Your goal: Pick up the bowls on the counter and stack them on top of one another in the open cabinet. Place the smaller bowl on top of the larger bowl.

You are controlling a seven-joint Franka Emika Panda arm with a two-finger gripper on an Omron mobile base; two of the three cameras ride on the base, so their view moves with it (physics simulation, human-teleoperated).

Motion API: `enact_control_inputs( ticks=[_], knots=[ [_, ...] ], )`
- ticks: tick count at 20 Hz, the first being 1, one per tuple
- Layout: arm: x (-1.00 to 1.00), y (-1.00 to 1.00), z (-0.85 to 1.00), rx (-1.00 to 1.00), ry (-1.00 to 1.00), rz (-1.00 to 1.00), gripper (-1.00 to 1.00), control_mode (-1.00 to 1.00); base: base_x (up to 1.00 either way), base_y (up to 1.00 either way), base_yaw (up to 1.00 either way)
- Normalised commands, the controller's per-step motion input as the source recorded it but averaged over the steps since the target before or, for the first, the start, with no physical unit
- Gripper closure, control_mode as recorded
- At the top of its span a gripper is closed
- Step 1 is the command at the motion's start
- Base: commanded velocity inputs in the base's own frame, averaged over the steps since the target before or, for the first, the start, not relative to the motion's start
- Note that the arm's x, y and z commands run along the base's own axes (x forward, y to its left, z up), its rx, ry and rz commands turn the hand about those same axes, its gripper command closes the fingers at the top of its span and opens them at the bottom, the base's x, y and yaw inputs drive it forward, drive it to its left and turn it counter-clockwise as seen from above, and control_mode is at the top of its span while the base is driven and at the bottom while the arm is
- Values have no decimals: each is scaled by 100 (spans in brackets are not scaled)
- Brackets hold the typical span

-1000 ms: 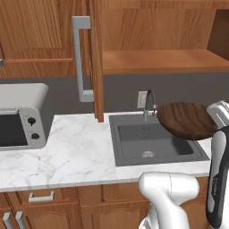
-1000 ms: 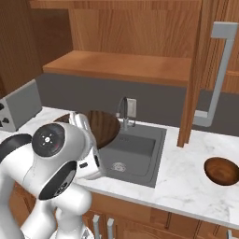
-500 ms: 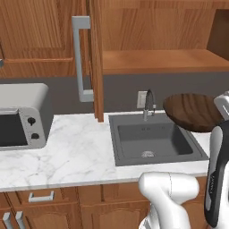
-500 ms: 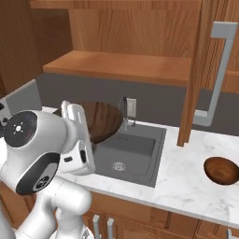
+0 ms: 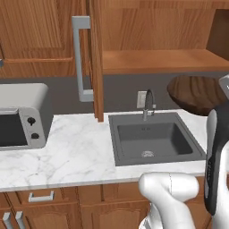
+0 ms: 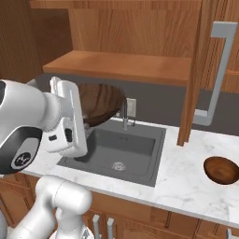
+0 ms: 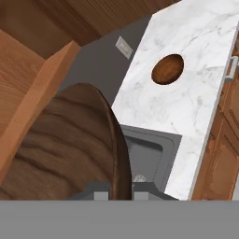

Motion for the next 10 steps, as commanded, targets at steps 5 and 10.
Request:
enact_control_inputs(
  ticks=[5, 10],
  knots=[
    [0, 7, 56, -4, -7, -7, 100, -100, 0, 0, 0],
    [4, 5, 47, -2, -5, -7, 100, -100, 0, 0, 0]
  ],
)
